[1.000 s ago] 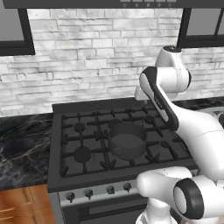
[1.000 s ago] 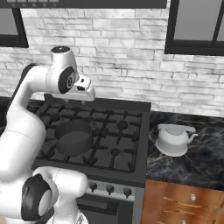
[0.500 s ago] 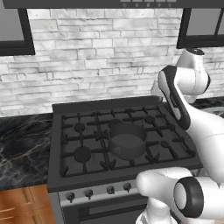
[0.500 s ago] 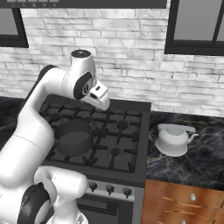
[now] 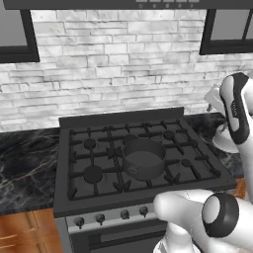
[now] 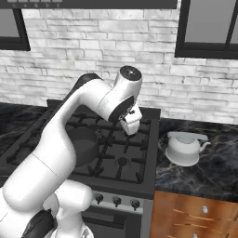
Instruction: Pick the kettle from the counter and place it on a stove burner. Then turn the burner on.
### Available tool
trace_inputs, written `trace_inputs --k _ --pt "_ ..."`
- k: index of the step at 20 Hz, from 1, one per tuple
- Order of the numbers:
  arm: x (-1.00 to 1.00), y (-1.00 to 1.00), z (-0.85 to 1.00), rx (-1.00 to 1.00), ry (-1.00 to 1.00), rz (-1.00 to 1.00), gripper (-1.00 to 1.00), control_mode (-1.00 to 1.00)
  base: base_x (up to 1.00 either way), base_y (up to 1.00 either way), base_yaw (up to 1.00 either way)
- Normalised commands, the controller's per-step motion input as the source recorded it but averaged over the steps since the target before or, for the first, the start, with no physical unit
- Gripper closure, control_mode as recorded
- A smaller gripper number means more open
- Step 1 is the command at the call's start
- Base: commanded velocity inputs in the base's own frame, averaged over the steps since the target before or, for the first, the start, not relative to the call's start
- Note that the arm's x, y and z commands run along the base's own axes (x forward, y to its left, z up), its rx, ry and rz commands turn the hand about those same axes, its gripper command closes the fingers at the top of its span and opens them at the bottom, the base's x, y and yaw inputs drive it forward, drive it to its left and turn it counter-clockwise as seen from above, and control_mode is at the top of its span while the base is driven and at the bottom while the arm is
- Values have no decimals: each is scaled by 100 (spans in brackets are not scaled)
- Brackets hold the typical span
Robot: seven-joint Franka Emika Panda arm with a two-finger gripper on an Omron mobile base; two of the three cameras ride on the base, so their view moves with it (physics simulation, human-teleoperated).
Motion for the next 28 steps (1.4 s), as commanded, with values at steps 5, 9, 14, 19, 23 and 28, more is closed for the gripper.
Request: trace_inputs --k 5,9,14,19,23,28 --pt "-25 -79 -4 29 -1 -38 -100 -100 0 0 0" --pt "-15 -72 -7 16 0 -39 -100 -100 0 0 0" --pt "-4 -61 -11 9 6 -39 -100 -100 0 0 0" --pt "0 -52 -22 1 9 -30 -100 -100 0 0 0" --pt "4 -30 -13 0 5 -11 -100 -100 0 0 0" --pt "14 -15 -7 0 0 0 -100 -100 0 0 0"
